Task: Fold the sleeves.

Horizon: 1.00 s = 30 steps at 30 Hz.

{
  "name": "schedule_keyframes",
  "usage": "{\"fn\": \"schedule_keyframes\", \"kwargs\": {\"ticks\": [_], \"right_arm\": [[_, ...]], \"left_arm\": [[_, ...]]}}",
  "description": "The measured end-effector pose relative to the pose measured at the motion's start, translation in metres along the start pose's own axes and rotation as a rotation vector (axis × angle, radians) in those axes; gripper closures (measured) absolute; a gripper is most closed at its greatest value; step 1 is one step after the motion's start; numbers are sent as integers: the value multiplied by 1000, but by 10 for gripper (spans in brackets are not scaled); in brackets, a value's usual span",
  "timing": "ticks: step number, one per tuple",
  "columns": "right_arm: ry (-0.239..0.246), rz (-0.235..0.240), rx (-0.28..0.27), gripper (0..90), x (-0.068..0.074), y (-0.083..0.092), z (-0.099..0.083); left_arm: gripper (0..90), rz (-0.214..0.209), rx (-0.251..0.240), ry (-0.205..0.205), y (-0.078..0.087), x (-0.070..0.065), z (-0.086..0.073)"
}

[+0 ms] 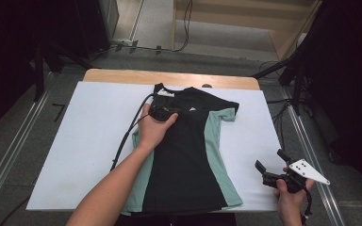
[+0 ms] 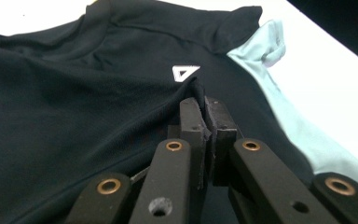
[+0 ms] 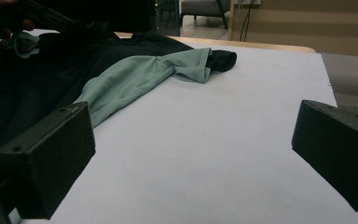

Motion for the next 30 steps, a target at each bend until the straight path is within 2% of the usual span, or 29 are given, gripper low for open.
{"fn": "schedule_keyframes", "kwargs": {"ticks": [11, 13, 17, 19, 21, 24, 26, 27, 30], "right_arm": [[1, 0, 1, 0, 0, 0, 0], [1, 1, 1, 0, 0, 0, 0], [1, 1, 0, 0, 0, 0, 0], [1, 1, 0, 0, 0, 0, 0], [0, 2, -2, 0, 0, 0, 0], [0, 2, -2, 0, 0, 0, 0], [2, 2, -2, 0, 0, 0, 0], [1, 2, -2, 0, 0, 0, 0], [1, 2, -2, 0, 0, 0, 0]], "left_arm": [[870, 25, 31, -4, -10, 3, -9], [868, 34, 26, -1, -12, 4, -11], [845, 26, 2, 14, -13, 6, -13], [776, 31, -13, 10, -12, 6, -13], [726, -4, -52, 4, -9, 1, -8], [617, -18, -109, -17, -4, -1, 0], [556, 14, -151, -54, 0, 2, 5], [534, 34, -155, -65, 2, 3, 7], [436, 70, -156, -54, 11, 6, 9]]}}
Point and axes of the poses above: each handheld gripper's, and its own axes: y roughly backward along the jaws, z roughly out of its top, x roughly to its left, the point moved 9 cm from there along -y, roughly forward along the jaws, and after that the axes turned 3 degrees about -y, right-handed, at the moved point
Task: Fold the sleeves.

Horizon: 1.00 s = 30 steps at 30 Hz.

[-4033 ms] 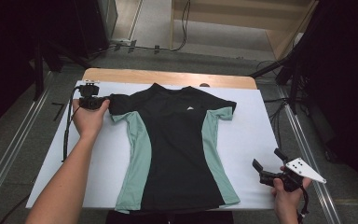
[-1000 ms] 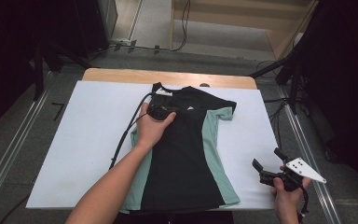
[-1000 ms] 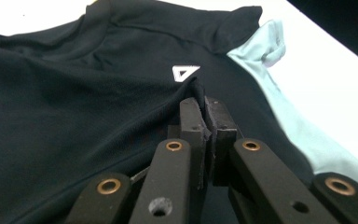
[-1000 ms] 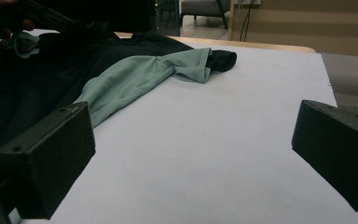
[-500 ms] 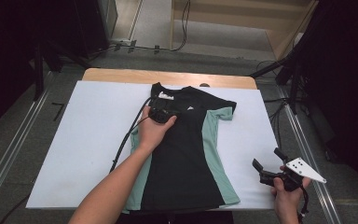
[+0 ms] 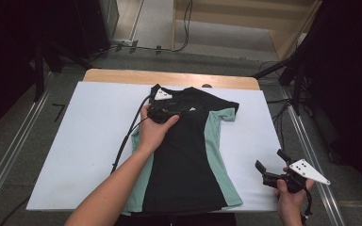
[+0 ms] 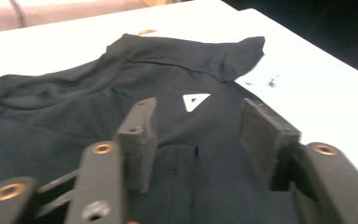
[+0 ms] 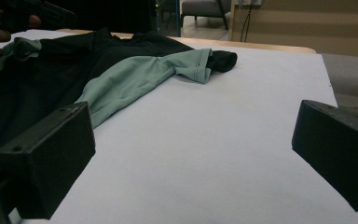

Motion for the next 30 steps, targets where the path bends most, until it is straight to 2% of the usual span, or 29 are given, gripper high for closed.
{"fn": "schedule_keyframes", "kwargs": {"ticks": [3, 7, 8, 9, 11, 13, 14, 17, 22, 26, 30], "right_arm": [[-1, 0, 3, 0, 0, 0, 0], [-1, 0, 3, 0, 0, 0, 0], [0, 1, 3, 0, 1, 0, 0], [-1, 2, 4, 0, 1, 0, 0], [3, 0, 4, 0, 1, 0, 0], [3, 0, 6, 0, 1, 0, 0], [3, -1, 5, 0, 1, -1, 0], [4, 0, 5, 0, 1, -1, 0], [2, 1, 7, 0, 1, -1, -1], [4, -2, 7, 0, 1, -1, 0], [6, -4, 9, 0, 1, -2, 0]], "left_arm": [[365, -4, -20, 19, 11, 0, 4], [221, -53, -52, 40, 23, -1, 6], [186, -71, -52, 32, 26, -1, 6], [128, -74, -53, 28, 28, -1, 5], [85, -74, -66, 20, 35, 1, 5], [0, -72, -80, 19, 42, 2, 5], [0, -87, -92, 18, 46, 2, 6], [0, -92, -115, 19, 58, 6, 6], [0, -100, -125, 16, 72, 9, 1], [0, -83, -130, -22, 86, 11, -6], [0, -79, -142, -39, 100, 12, -9]]}}
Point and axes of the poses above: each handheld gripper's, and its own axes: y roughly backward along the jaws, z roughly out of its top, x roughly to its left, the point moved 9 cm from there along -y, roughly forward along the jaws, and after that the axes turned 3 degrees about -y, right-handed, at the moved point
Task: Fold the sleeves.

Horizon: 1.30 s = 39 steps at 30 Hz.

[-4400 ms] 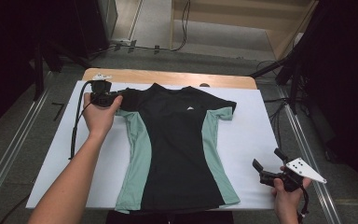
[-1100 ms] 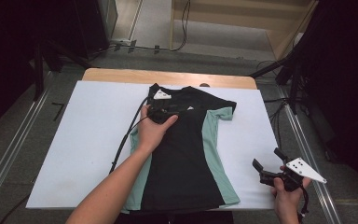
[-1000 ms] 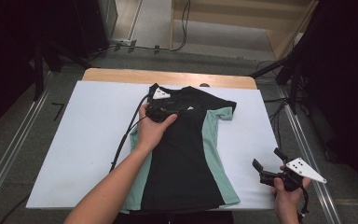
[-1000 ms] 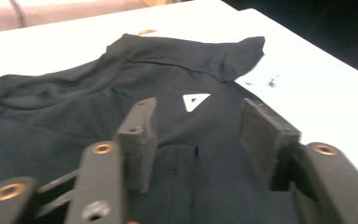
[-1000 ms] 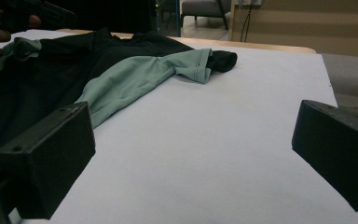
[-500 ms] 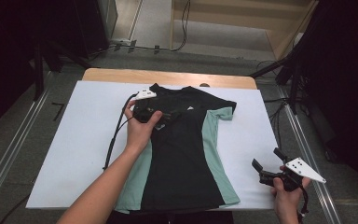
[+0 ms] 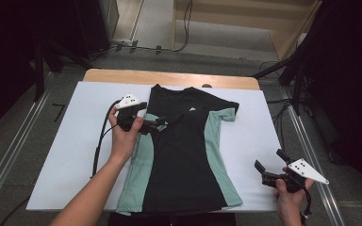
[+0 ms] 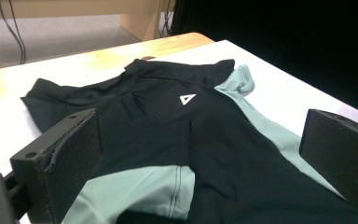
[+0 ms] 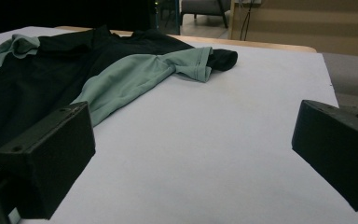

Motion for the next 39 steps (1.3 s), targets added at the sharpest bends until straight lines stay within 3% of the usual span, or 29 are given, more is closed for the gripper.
{"fn": "schedule_keyframes", "kwargs": {"ticks": [5, 13, 26, 39], "right_arm": [[1, -4, 2, 0, 0, 0, 0], [2, -5, 1, 0, 0, 0, 0], [2, -17, 1, 0, -1, 0, 0], [1, -24, 4, 0, -1, -1, 0]], "left_arm": [[0, 25, -9, -33, 17, 2, -4], [0, 41, -25, -41, 43, 6, -18], [0, 77, -32, -28, 79, 15, -50], [0, 123, -71, 2, 118, 24, -75]]}}
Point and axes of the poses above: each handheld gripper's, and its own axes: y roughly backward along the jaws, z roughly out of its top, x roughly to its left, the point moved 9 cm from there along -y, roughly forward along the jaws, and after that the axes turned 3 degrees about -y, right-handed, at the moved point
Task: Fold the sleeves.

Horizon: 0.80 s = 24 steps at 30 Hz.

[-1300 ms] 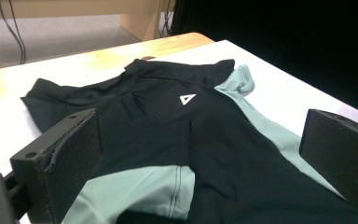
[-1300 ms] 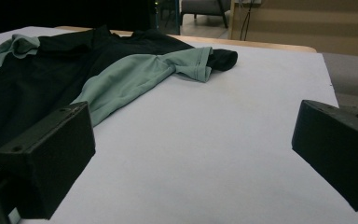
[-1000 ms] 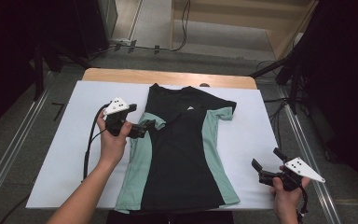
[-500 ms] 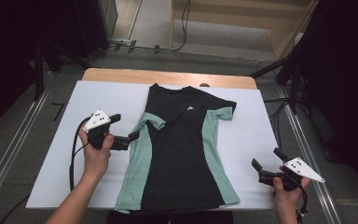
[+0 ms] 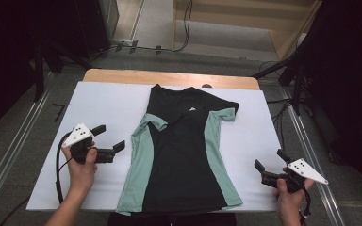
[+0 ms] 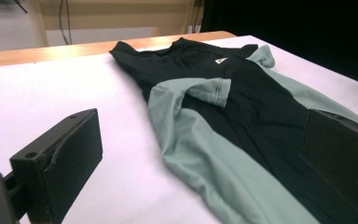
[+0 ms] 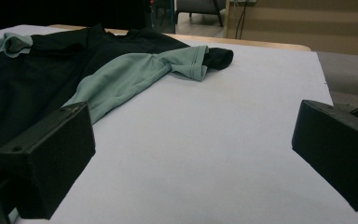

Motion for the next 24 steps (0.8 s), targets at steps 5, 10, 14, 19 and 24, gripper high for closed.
{"fn": "schedule_keyframes", "kwargs": {"ticks": [5, 10, 14, 19, 24], "right_arm": [[-2, -1, 1, 0, 0, 0, 0], [2, -1, 1, 0, 0, 0, 0], [5, 1, 5, 0, 1, 0, 0], [-9, -5, -1, 0, -2, 1, 1], [-57, -6, -18, 0, -8, 4, 4]], "left_arm": [[0, 22, -3, 3, 19, 4, -12], [0, 39, -25, 17, 37, 6, -22], [0, 62, -33, 15, 51, 9, -27], [0, 62, -77, 25, 69, 12, -29], [0, 80, -77, 27, 82, 14, -37]]}}
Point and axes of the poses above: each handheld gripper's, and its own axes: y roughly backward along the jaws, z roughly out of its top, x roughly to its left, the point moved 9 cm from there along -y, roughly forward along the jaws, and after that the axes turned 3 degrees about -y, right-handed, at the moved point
